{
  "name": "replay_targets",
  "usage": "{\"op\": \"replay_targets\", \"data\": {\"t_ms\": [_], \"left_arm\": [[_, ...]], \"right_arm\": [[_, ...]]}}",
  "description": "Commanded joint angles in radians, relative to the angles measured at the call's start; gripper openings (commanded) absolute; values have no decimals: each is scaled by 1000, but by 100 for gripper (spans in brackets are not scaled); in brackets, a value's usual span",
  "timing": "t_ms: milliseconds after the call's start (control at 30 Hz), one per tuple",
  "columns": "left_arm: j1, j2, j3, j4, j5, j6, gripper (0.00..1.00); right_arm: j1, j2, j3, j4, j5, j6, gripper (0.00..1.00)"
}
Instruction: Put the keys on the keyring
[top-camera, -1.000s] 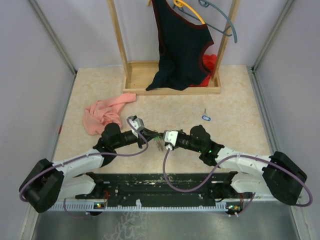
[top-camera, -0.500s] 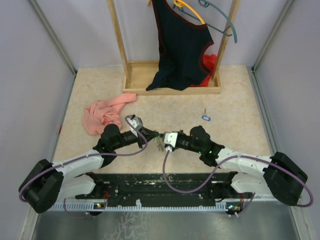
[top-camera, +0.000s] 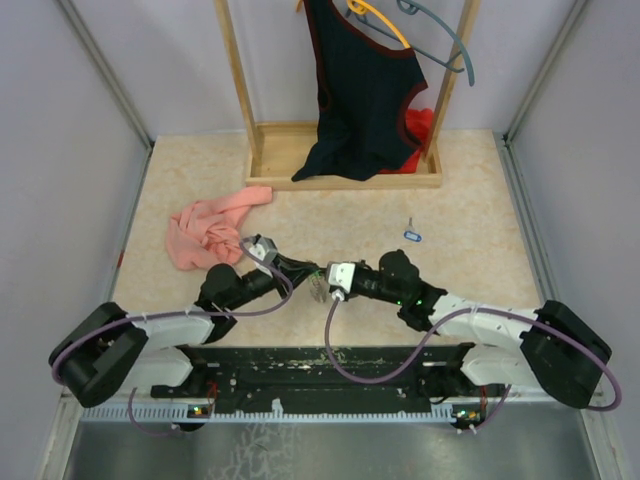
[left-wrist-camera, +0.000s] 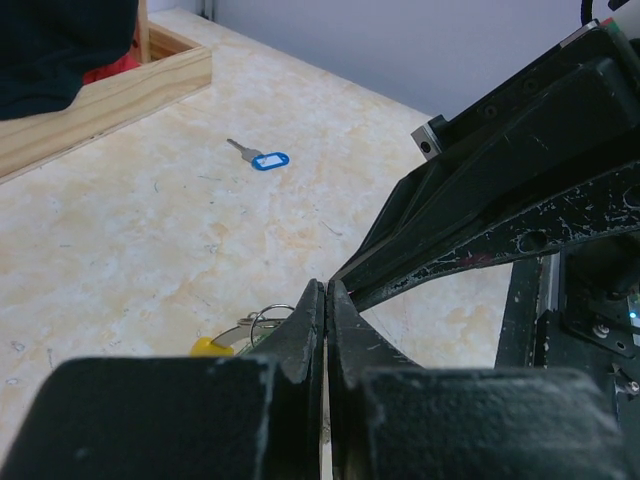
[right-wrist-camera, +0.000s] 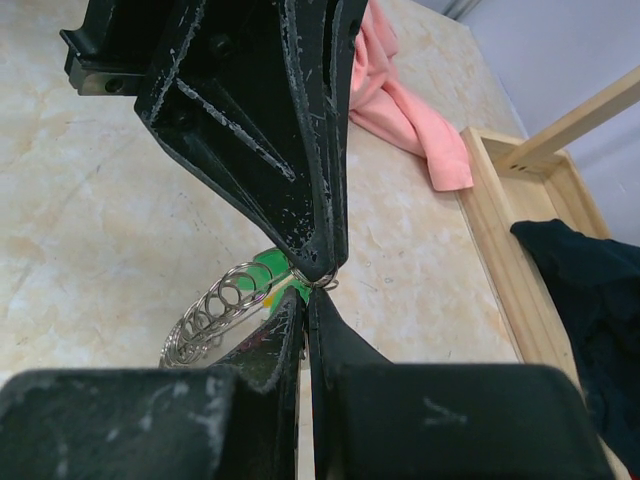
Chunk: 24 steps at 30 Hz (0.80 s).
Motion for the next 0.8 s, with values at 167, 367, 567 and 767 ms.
{"op": "replay_targets", "data": {"t_ms": [167, 367, 567, 767], "left_arm": [[-26, 60, -56, 291, -105, -32, 0], [-26, -12, -54, 126, -73, 35, 14], [-24, -115, -55, -74, -65, 73, 29], [-23, -171, 10, -276, 16, 177, 37]], "right_arm": [[7, -48, -5, -14, 11, -7, 0], [5, -97, 72, -197, 48, -102, 0], [5, -83, 141, -273, 35, -149, 0], [6, -76, 174, -323, 5, -185, 0]]}}
